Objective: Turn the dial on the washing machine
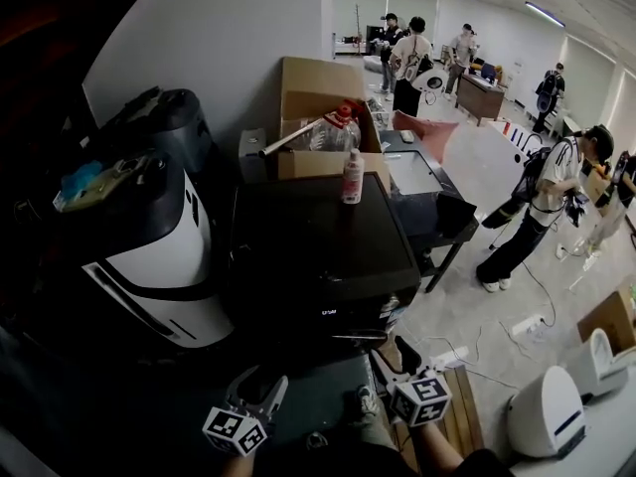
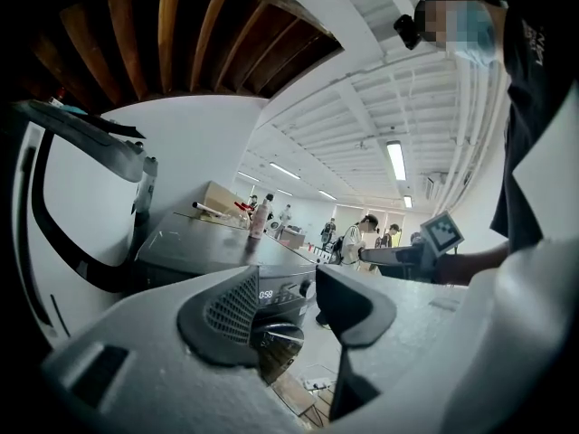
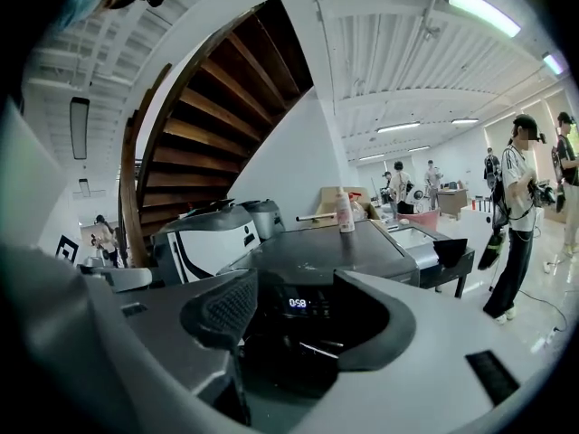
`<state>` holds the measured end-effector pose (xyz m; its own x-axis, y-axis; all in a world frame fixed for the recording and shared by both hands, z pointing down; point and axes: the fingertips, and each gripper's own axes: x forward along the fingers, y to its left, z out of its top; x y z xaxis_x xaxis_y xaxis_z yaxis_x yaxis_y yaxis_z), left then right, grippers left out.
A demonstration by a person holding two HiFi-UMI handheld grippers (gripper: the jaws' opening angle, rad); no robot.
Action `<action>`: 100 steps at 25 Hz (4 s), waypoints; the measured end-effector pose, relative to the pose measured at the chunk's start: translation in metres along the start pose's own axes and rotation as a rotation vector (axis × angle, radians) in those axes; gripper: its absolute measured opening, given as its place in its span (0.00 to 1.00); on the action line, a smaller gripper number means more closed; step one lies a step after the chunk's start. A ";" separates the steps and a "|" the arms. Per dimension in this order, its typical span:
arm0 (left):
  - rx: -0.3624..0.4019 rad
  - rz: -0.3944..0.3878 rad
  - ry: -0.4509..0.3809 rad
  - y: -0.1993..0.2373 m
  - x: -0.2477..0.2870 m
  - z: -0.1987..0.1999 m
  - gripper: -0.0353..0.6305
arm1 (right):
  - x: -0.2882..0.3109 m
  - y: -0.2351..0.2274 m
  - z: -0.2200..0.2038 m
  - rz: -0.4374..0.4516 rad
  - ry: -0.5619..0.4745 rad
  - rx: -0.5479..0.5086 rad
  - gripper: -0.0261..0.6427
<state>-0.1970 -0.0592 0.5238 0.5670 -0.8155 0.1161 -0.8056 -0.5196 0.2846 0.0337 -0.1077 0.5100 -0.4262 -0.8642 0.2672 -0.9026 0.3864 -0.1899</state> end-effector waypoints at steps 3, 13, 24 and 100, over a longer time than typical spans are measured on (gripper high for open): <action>-0.001 0.017 -0.011 0.008 0.014 0.004 0.34 | 0.018 -0.011 0.002 0.004 0.016 -0.012 0.40; -0.008 0.049 -0.031 0.011 0.073 0.014 0.34 | 0.066 -0.066 0.005 0.002 0.079 -0.064 0.40; 0.003 0.031 0.010 0.009 0.126 0.010 0.34 | 0.109 -0.123 -0.026 -0.041 0.182 -0.153 0.40; -0.027 0.112 0.098 0.018 0.139 -0.012 0.34 | 0.160 -0.171 -0.102 -0.099 0.413 -0.030 0.51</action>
<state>-0.1312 -0.1788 0.5560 0.4890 -0.8385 0.2406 -0.8606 -0.4186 0.2902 0.1139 -0.2789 0.6811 -0.3202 -0.6985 0.6400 -0.9392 0.3224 -0.1180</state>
